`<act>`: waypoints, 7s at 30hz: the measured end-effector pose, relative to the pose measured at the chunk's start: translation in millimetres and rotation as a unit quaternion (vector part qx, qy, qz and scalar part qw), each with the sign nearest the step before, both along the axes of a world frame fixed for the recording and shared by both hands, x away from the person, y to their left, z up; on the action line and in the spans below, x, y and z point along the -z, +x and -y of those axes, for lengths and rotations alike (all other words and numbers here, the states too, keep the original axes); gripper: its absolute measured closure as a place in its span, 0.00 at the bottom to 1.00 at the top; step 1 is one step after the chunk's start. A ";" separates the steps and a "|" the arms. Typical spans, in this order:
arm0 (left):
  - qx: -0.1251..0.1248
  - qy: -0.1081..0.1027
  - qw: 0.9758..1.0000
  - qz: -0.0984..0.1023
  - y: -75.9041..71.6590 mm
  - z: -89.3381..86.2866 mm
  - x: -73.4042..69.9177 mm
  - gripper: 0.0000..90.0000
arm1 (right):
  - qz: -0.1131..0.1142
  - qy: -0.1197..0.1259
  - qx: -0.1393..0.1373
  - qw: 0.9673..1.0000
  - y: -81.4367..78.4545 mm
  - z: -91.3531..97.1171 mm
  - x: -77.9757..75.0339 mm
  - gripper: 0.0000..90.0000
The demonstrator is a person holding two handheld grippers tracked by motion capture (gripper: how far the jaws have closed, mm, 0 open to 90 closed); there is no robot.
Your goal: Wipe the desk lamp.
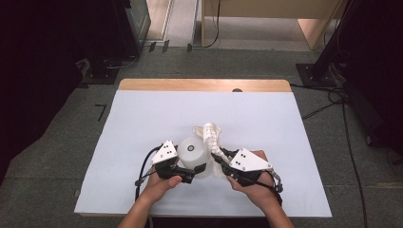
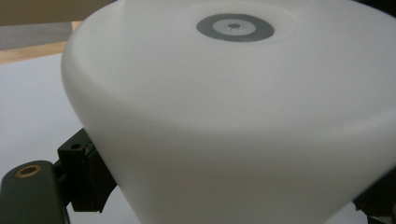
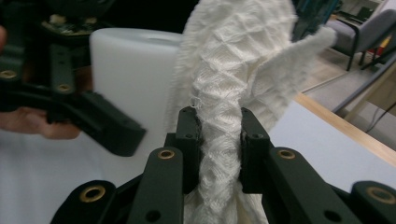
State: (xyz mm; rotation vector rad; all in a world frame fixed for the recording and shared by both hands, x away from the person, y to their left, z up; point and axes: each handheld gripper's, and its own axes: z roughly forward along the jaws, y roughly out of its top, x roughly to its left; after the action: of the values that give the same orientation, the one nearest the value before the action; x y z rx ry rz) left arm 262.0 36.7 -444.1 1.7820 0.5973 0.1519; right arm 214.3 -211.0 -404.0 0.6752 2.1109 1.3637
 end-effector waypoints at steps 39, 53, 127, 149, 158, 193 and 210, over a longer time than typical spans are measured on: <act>-0.054 0.089 0.994 0.033 9.9 -5.4 33.9 0.09 | -0.105 -0.044 0.047 0.992 25.9 27.2 24.9 0.82; -0.042 0.082 0.994 0.060 0.7 -14.2 28.3 0.07 | -0.103 -0.037 0.051 0.993 28.2 35.7 22.1 0.82; -0.013 0.290 0.940 0.177 -28.7 61.5 5.4 0.09 | -0.172 -0.024 0.000 0.985 10.3 1.1 -18.7 0.83; 0.005 0.258 0.953 0.156 -18.6 52.3 7.1 0.10 | -0.178 -0.014 0.038 0.983 25.6 8.2 6.2 0.84; 0.000 0.233 0.964 0.132 -13.3 45.2 7.0 0.09 | -0.165 0.013 -0.008 0.986 15.5 1.8 -5.6 0.84; -0.001 0.213 0.970 0.119 -10.8 38.4 7.2 0.10 | -0.143 0.093 -0.012 0.985 21.1 -5.9 1.8 0.83; -0.204 0.042 0.976 0.071 25.2 -14.2 11.4 0.09 | -0.139 0.095 0.118 0.979 36.9 40.7 10.5 0.82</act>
State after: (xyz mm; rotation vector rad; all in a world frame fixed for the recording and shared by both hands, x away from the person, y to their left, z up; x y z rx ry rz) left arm 287.2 50.9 -455.5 1.6932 0.8561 0.5893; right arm 251.2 -251.8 -414.5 1.2169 2.0398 1.4127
